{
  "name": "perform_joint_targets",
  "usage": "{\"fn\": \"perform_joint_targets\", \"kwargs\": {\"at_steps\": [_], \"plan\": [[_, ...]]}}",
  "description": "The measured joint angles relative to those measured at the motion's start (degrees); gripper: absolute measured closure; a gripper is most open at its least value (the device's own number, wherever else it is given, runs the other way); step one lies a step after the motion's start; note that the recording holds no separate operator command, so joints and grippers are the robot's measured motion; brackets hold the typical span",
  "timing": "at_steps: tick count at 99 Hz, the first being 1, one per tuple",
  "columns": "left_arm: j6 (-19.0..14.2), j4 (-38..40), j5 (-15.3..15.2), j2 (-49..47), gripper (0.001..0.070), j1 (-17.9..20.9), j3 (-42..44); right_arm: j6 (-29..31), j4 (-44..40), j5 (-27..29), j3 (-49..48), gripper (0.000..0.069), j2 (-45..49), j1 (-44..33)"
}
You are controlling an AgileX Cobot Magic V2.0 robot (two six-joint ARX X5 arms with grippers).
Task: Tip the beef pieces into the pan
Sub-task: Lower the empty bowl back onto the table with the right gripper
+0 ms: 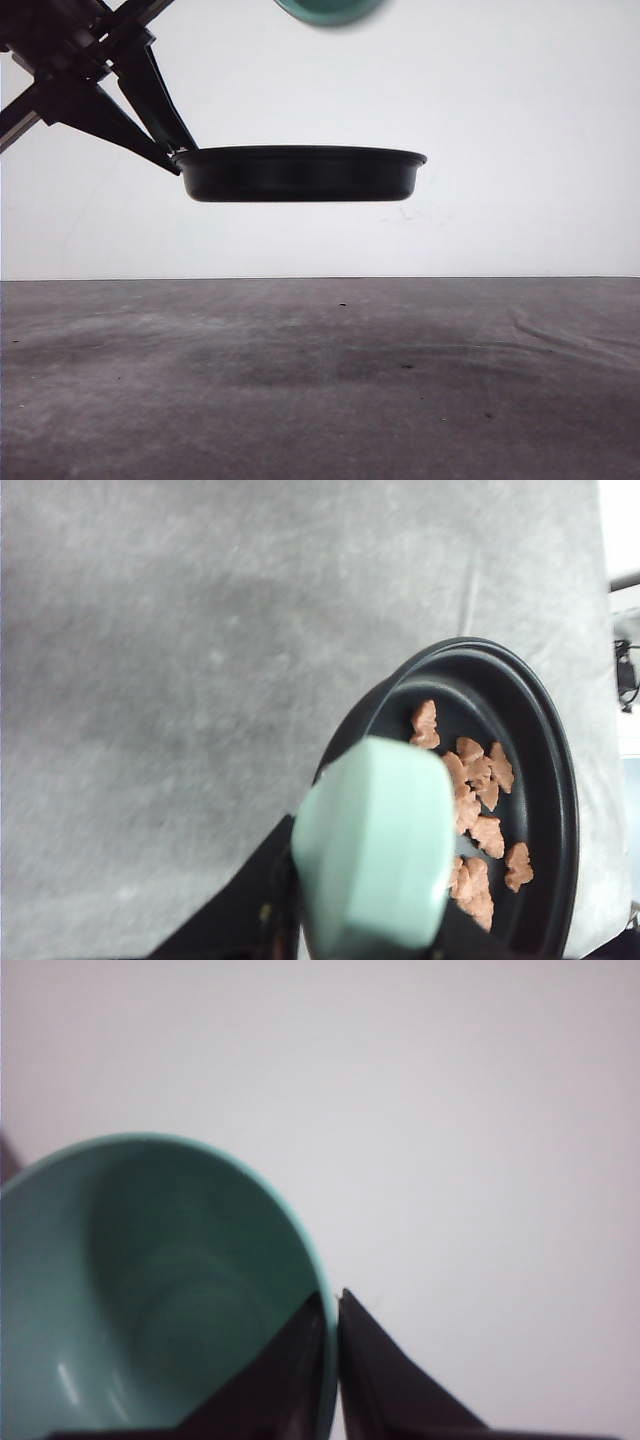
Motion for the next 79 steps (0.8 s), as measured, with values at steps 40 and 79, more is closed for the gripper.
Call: {"fn": "perform_joint_targets", "kwargs": {"at_steps": [40,79], "plan": [[0.09,3.19,-0.52,0.0,0.0665,0.0,0.0,56.85,-50.82,-39.19,-0.17,0.0675,1.22,-38.88],[1.31,3.96,-0.57,0.55,0.0665,0.02,0.0,57.44,-51.71,-45.48,-4.09,0.0675,12.07,-45.0]]}}
